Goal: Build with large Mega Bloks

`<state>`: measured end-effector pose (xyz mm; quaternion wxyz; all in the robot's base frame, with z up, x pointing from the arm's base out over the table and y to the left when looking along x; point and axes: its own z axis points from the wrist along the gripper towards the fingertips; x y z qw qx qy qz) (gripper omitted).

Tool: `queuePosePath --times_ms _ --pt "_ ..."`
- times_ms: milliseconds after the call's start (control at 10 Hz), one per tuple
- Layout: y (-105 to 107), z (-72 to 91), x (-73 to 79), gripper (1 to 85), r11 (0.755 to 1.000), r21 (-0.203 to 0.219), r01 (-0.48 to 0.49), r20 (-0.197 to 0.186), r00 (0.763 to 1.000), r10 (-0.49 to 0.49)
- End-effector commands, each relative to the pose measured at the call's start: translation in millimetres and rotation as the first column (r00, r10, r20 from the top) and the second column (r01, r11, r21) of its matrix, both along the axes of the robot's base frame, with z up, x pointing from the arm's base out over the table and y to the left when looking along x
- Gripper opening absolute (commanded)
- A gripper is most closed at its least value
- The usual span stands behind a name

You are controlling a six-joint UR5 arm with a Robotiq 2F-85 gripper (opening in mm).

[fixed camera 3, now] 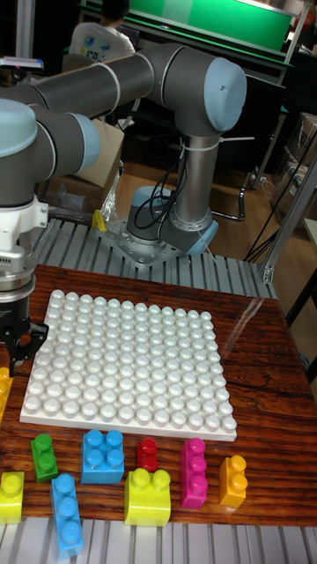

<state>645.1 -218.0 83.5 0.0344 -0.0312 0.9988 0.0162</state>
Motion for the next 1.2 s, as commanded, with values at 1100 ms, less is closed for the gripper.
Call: queuePosePath --times_ms 1100 --pt "-7 -46.6 14.2 39.7 0.999 0.021 -0.033 0.034 0.999 0.033"
